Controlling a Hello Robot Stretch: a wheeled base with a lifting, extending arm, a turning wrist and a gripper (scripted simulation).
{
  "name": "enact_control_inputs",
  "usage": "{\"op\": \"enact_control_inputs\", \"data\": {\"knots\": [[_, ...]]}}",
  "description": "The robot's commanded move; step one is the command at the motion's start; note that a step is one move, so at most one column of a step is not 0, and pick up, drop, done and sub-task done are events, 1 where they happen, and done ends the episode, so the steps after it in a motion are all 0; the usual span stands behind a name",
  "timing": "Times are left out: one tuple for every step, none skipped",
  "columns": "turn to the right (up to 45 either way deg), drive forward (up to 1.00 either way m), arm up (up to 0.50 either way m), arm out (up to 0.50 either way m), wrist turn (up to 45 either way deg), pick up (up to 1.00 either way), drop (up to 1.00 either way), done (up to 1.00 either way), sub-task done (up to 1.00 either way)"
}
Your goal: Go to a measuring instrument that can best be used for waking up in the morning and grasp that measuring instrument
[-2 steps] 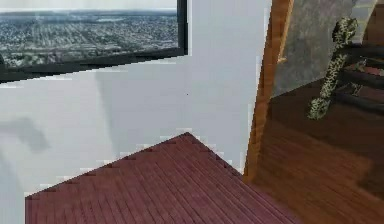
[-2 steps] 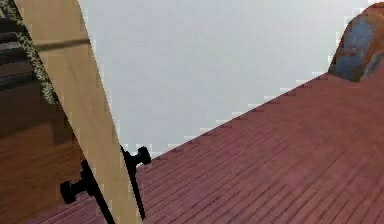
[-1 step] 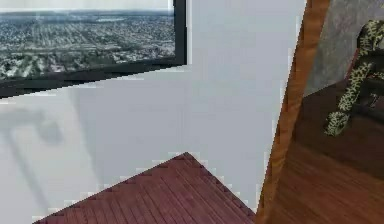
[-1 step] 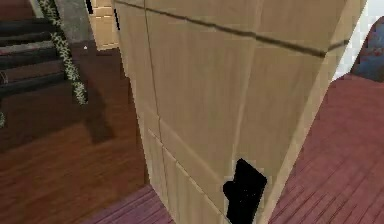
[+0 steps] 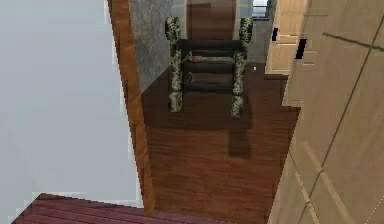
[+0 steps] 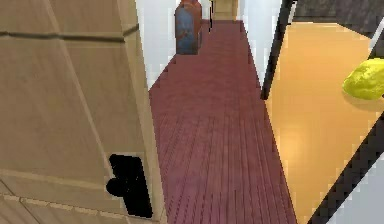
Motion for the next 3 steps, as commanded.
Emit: {"op": "enact_control_inputs", "data": {"knots": [[18.0, 0.0, 0.0, 0.0, 0.0, 0.0, 0.0, 0.0, 0.0], [0.0, 1.0, 0.0, 0.0, 0.0, 0.0, 0.0, 0.0, 0.0], [3.0, 0.0, 0.0, 0.0, 0.0, 0.0, 0.0, 0.0, 0.0]]}}
